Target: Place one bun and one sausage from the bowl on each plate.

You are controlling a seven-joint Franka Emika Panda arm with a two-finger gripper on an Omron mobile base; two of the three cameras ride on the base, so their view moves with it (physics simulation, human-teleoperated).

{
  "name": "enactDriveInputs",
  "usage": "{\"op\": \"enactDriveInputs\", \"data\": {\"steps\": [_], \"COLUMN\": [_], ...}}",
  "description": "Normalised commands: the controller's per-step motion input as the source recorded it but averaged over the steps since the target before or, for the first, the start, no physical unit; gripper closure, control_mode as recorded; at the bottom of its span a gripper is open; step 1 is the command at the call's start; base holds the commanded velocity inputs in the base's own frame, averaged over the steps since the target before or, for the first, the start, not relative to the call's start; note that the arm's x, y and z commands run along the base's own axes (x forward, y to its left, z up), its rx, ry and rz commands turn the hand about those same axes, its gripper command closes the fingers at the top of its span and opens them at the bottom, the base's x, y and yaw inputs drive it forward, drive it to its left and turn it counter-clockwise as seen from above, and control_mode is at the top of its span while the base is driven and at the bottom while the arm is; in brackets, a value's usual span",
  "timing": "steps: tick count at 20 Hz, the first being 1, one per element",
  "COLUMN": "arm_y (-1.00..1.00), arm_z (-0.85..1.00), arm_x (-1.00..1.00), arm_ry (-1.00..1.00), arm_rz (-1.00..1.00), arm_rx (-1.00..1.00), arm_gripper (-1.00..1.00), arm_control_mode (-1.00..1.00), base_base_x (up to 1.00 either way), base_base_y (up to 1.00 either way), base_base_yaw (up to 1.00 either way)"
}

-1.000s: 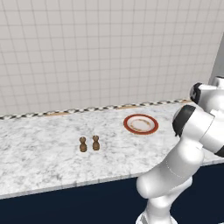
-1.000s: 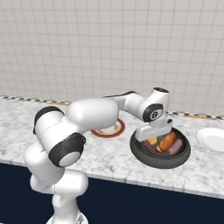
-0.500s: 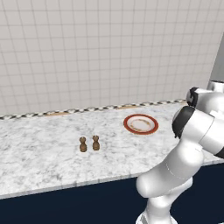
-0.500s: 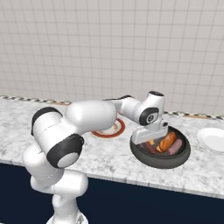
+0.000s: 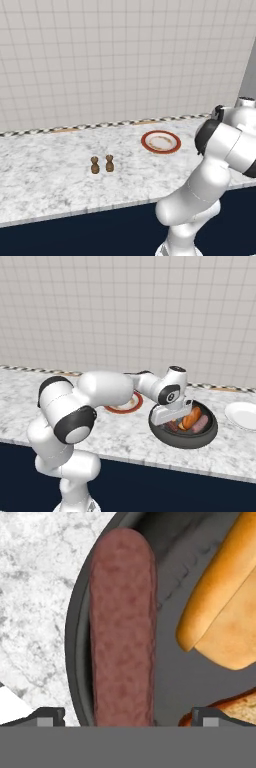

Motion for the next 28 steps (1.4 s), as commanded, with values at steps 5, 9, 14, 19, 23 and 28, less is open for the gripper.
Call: {"op": "enactDriveInputs", "data": {"steps": [5, 9, 14, 19, 23, 28], "arm_y": [-0.01, 0.0, 0.0, 0.0, 0.05, 0.87], "arm_z": [-0.01, 0.0, 0.0, 0.07, 0.64, 0.36], "arm_x": [0.0, 0.0, 0.0, -0.28, -0.62, -0.42], "arm_ry": [0.0, 0.0, 0.0, -0.03, -0.07, -0.14], "arm_rz": [0.0, 0.0, 0.0, -0.03, -0.19, -0.21], "arm_rx": [0.0, 0.0, 0.0, 0.0, -0.01, -0.11], "arm_gripper": [-1.0, 1.0, 1.0, 1.0, 1.0, 1.0], "arm_control_mode": [-1.0, -1.0, -1.0, -1.0, -1.0, -1.0], "base_base_x": [0.0, 0.0, 0.0, 0.0, 0.0, 0.0], "base_base_y": [0.0, 0.0, 0.0, 0.0, 0.0, 0.0], "base_base_yaw": [0.0, 0.0, 0.0, 0.0, 0.0, 0.0]}}
